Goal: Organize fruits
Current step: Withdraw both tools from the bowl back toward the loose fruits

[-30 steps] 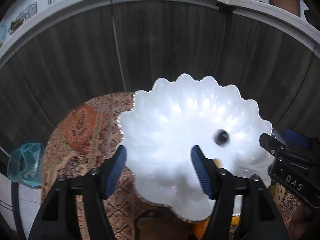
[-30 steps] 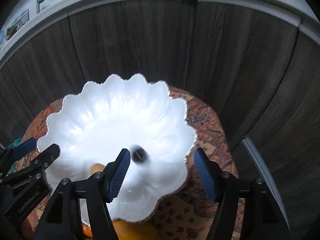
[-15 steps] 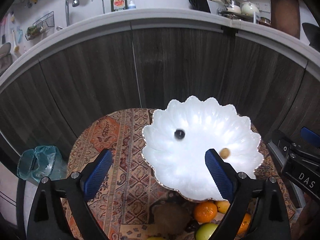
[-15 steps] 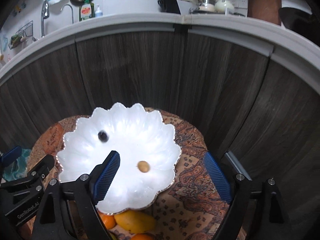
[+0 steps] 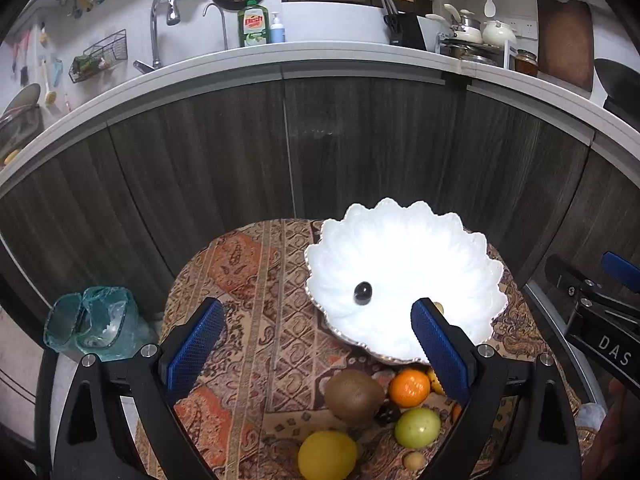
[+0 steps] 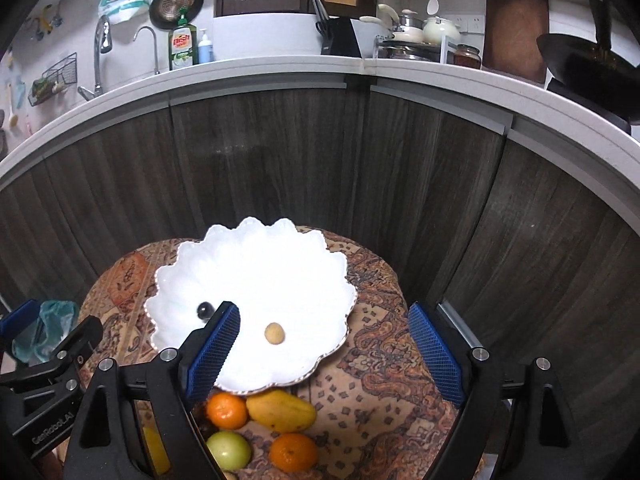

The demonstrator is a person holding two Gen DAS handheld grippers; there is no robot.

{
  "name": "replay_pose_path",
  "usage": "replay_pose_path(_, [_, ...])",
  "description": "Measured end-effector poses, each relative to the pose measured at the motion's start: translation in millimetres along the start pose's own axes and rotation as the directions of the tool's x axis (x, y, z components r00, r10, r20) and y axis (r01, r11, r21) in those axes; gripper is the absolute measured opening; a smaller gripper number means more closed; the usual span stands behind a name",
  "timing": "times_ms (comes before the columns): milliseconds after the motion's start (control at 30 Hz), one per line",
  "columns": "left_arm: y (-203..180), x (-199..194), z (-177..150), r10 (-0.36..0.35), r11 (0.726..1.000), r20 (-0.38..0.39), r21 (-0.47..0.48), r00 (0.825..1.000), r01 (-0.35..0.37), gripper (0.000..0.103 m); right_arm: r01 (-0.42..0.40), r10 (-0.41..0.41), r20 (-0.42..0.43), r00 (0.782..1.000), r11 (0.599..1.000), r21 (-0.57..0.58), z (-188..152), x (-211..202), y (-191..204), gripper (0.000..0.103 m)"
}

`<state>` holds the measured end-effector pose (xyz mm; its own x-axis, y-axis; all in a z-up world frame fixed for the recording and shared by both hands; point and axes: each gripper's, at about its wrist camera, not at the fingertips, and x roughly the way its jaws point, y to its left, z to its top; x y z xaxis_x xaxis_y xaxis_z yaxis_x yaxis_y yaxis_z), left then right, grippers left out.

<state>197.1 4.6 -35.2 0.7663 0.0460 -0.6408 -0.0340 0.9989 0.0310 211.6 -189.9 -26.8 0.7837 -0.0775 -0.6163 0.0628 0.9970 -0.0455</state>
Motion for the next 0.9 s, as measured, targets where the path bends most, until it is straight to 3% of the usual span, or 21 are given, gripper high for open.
replay_pose_path(367, [7.0, -10.7, -23.2, 0.013, 1.000, -0.026, -0.007, 1.000, -0.013, 0.096, -0.007, 0.007, -0.008, 1.000, 1.000, -0.024, -18.8, -16.8, 7.6, 0.087])
replay_pose_path(900, [7.4, 3.1, -59.5, 0.021, 1.000, -0.092, 0.001, 0.995, -0.021, 0.096, -0.004, 0.000, -0.072, 0.997, 0.999, -0.047, -49.4, -2.4, 11.4, 0.087])
